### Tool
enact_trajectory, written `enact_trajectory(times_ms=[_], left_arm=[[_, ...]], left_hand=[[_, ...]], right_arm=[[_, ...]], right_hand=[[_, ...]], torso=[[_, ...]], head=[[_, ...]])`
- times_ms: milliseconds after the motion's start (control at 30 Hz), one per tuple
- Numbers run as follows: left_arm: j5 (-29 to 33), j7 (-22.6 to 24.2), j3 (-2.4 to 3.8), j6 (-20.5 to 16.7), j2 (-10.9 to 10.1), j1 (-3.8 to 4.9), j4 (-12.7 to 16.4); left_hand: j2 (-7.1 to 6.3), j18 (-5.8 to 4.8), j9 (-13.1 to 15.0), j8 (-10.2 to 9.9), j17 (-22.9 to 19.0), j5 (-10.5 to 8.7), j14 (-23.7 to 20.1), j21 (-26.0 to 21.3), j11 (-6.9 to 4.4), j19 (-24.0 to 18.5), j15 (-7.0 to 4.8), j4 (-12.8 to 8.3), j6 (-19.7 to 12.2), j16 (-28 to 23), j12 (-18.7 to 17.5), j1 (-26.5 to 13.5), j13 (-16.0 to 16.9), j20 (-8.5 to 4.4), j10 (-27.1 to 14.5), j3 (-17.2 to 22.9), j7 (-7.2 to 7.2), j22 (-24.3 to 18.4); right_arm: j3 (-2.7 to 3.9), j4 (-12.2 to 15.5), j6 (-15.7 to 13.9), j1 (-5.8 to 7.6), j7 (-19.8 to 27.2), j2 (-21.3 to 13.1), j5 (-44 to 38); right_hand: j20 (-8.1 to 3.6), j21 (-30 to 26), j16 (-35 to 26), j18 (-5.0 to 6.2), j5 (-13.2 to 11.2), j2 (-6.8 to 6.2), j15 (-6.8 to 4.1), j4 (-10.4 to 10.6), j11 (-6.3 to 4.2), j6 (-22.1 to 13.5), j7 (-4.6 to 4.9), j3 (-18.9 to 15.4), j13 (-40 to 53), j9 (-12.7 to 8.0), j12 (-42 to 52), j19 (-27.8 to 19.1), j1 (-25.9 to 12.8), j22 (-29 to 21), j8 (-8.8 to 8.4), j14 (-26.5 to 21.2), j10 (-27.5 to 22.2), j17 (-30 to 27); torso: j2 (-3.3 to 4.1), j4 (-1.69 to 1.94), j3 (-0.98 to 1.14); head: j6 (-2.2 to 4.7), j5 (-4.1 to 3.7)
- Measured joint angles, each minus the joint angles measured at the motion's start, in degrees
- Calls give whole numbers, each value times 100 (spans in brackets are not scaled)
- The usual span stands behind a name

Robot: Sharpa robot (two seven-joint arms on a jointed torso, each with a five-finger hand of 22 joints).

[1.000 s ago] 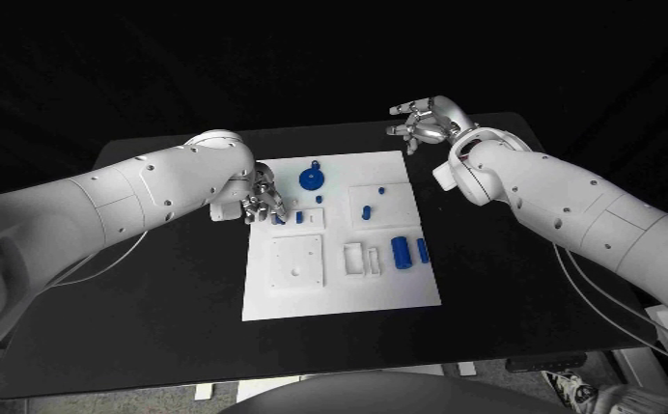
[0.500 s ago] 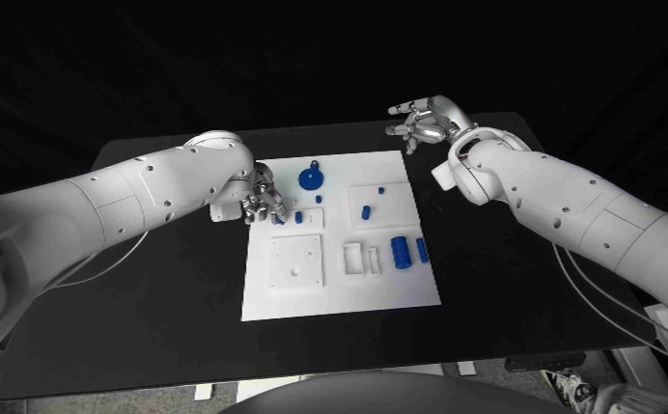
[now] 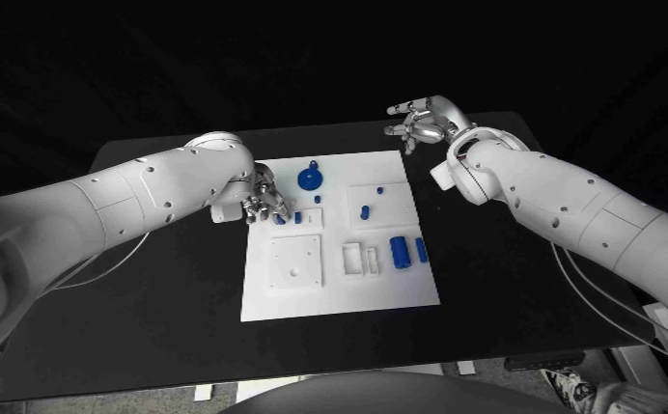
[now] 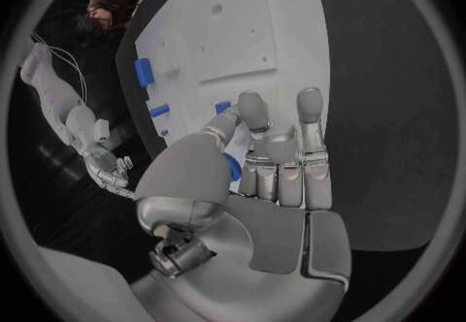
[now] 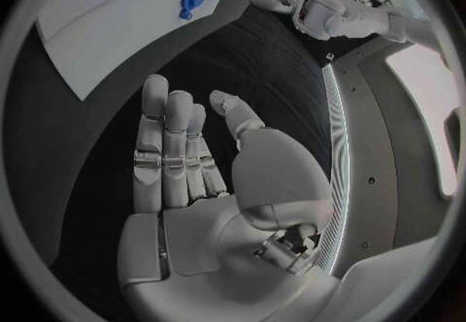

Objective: Assemble the parts on the task board

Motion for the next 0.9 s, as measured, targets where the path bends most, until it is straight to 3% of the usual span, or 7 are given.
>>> enact_trajectory(times_ms=[233,600,800,900], left_arm=[[47,45,-7,-37,28,-21,17],[64,53,-9,-54,27,-26,1],[88,62,-6,-85,20,-26,-5],[89,62,-6,-104,-5,-26,-5]], left_hand=[[-30,0,12,-26,2,-190,0,-21,-5,20,0,113,69,0,0,-75,-9,-21,-6,-113,-69,0],[-34,-1,-48,-26,28,-199,0,-53,-5,20,0,170,91,-40,0,-79,-22,-21,-5,-123,-49,4],[26,0,-16,-13,28,12,-1,-53,10,20,1,-36,69,-40,0,56,-28,-21,-16,82,-27,3],[41,0,36,-9,62,283,23,-53,21,30,26,-65,60,-40,0,72,-32,-10,-10,110,-17,3]], right_arm=[[0,-2,0,-1,0,2,0],[0,-3,0,-2,0,3,0],[0,-4,0,-2,0,2,0],[0,-4,1,-2,0,0,0]], right_hand=[[0,0,0,0,0,0,0,0,0,1,-1,0,0,0,0,0,0,0,0,0,0,0],[0,0,0,-1,0,0,0,0,0,7,-7,0,-5,0,0,0,0,0,0,0,0,0],[0,0,0,-1,0,0,0,0,0,8,-8,0,-4,0,0,0,0,0,0,0,0,0],[0,0,0,0,0,0,0,0,0,9,-8,0,-4,0,0,0,0,0,0,0,0,0]], torso=[[0,-2,0],[-1,-1,0],[-1,-1,0],[-2,1,-2]], head=[[-7,-7],[-4,-18],[2,-10],[3,-9]])
